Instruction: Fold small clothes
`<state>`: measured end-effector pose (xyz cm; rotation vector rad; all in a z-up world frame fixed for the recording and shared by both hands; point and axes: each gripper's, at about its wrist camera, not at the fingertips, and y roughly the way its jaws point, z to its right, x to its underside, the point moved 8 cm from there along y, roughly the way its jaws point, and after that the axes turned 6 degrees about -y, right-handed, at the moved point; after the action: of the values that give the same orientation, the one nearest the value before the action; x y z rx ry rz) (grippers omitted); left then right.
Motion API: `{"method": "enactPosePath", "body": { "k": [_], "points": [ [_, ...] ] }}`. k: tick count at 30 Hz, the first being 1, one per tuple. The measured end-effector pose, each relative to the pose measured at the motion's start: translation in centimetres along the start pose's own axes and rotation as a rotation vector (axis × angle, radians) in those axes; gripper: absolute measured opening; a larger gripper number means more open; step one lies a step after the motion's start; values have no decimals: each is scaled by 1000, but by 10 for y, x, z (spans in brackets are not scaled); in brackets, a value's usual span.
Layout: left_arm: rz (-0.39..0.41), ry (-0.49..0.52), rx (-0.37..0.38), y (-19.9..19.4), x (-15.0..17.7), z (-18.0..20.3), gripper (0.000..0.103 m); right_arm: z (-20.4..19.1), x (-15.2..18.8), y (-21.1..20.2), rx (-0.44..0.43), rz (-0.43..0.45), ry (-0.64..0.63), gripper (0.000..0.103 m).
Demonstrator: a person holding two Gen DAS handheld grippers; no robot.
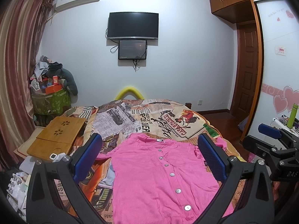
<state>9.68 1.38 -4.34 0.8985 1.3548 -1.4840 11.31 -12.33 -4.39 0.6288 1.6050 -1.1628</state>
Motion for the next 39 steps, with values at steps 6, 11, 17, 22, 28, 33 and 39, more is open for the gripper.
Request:
{"method": "enactPosePath", "body": {
  "k": [6,11,17,22,28,33,39],
  "points": [
    [-26,-26,-49,25,-4,-27,103,17,5,19,34,-31,6,103],
    [-80,-68,-151,63,-7,-79,103,54,12,43,110,-71,23,103],
    [-214,-153,-269,120,8,-165,103,102,18,75,223,-132,-8,102],
    [-365,-253,-365,170,42,-241,103,132,27,102,265,-202,-16,102],
    [-535,-360,-451,223,98,-313,103,149,39,136,243,-281,-12,102],
    [-642,-508,-414,262,136,-340,102,169,63,157,261,-360,26,101],
    [-718,-598,-391,317,159,-359,95,188,85,169,283,-423,78,97]
  ]
}}
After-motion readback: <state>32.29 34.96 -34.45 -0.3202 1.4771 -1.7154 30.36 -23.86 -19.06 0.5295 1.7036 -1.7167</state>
